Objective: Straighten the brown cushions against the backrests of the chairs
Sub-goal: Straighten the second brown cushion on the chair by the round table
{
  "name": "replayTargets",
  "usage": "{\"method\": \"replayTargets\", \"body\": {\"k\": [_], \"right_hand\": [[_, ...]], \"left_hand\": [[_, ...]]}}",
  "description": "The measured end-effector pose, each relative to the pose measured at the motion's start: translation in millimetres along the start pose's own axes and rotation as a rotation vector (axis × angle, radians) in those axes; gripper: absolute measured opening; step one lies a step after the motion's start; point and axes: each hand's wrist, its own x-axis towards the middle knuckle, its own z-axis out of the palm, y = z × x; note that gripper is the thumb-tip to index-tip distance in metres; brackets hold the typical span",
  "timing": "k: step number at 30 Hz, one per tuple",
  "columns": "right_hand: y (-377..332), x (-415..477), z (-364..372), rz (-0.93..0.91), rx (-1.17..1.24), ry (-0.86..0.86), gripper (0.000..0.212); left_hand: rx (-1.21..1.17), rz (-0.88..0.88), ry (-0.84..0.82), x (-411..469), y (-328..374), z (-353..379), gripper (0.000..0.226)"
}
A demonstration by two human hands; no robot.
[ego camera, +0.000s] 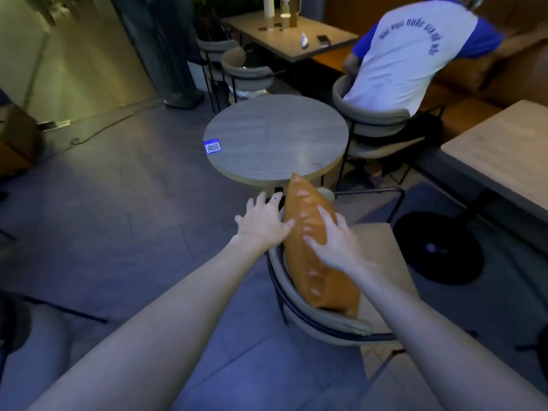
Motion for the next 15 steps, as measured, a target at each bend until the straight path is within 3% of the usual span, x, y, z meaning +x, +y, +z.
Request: {"method": "replayTargets", "body": {"k": [7,15], "right_hand": [[9,43,59,0.2,-0.025,-0.206,0.109],[-2,62,101,0.315,-0.16,-0.043,0.114]], "left_hand": [[-0.154,-0.052,-0.197,73,-8,52,0.086],[-0.422,-0.273,-0.433,168,-6,100,0.129]]}}
